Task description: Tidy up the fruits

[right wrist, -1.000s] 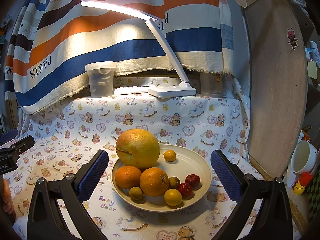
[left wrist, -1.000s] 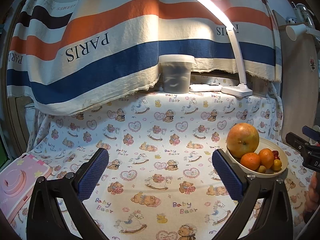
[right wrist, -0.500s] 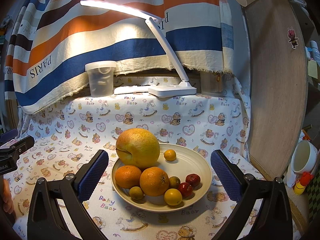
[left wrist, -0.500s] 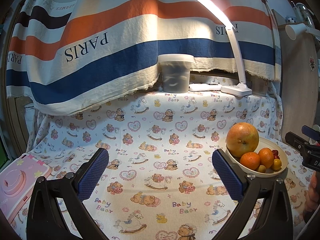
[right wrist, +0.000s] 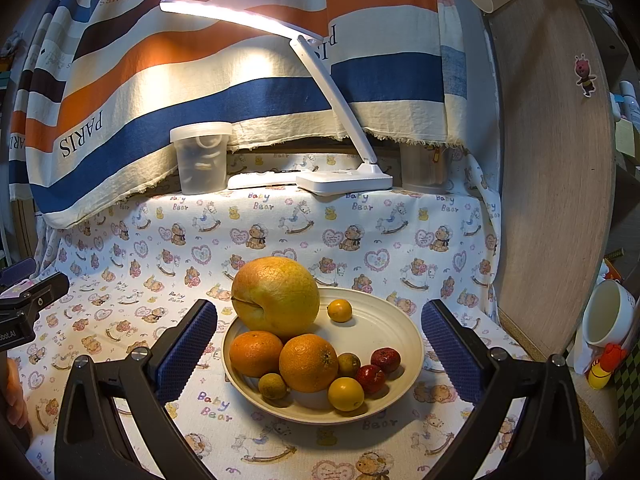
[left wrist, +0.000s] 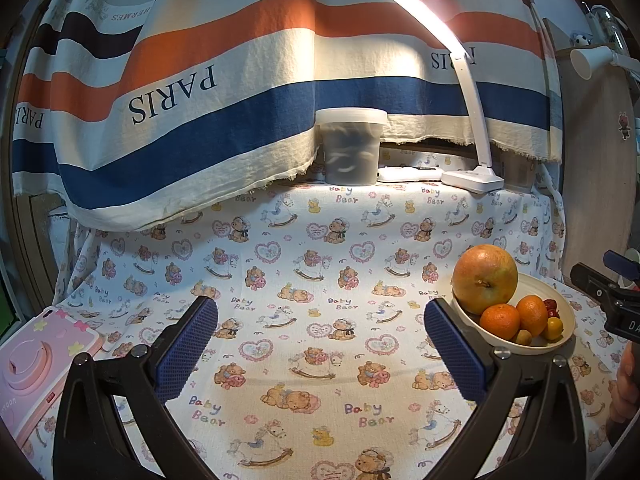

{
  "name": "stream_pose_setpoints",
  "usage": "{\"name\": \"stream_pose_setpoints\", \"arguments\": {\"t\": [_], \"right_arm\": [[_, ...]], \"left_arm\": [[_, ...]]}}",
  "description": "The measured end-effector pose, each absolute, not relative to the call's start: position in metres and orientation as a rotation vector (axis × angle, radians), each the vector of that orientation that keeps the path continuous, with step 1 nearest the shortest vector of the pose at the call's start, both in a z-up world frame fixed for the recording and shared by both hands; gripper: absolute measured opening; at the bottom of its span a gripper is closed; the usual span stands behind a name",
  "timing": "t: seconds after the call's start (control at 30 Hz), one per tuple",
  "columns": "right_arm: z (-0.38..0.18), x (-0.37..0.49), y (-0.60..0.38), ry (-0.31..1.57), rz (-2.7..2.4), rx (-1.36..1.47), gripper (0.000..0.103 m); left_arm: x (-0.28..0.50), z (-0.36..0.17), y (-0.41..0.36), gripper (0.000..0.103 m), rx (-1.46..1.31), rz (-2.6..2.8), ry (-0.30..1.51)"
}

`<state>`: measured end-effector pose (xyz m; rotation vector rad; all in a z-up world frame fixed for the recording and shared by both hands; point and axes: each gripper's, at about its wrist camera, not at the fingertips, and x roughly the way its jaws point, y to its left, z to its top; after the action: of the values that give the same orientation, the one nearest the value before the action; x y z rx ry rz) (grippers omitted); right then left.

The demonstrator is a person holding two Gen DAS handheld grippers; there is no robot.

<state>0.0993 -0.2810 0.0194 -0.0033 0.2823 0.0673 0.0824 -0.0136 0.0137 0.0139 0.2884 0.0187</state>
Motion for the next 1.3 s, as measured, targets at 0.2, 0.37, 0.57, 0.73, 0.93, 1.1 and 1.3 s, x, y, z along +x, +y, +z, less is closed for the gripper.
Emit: {"name": "stream_pose_setpoints", "arguments": {"t": [0.2, 0.37, 0.57, 0.73, 0.93, 1.1, 1.3], "right_arm": [[0.0192, 0.0997, -0.2815, 0.282, 0.067, -0.002, 0.103], [0.0191, 0.0998, -0.2817, 0.282, 0.068, -0.003, 0.103], [0.0192, 0.0998, -0.2817, 0.282, 0.068, -0.003, 0.103], [0.0192, 0.0999, -0.2817, 0.283, 0.068, -0.003, 0.103], [0.0192, 0.1001, -0.2817, 0.283, 0.068, -0.002, 0.103], [0.0193, 0.1002, -0.2819, 0.284, 0.068, -0.002, 0.103], [0.0194, 0.1005, -0.2822, 0.284, 0.069, -0.003, 0.103]], "left_arm": [[0.083, 0.0136, -0.0136, 0.103, 0.014, 0.018, 0.289], [0.0826, 0.0138, -0.0135, 0.103, 0.014, 0.018, 0.289], [0.0827, 0.0138, -0.0134, 0.103, 0.014, 0.018, 0.289], [0.0828, 0.0138, -0.0132, 0.103, 0.014, 0.018, 0.289], [0.0832, 0.0137, -0.0129, 0.103, 0.014, 0.017, 0.289], [0.0833, 0.0137, -0.0129, 0.103, 0.014, 0.017, 0.29], [0.0834, 0.0136, -0.0129, 0.103, 0.014, 0.017, 0.29]]}}
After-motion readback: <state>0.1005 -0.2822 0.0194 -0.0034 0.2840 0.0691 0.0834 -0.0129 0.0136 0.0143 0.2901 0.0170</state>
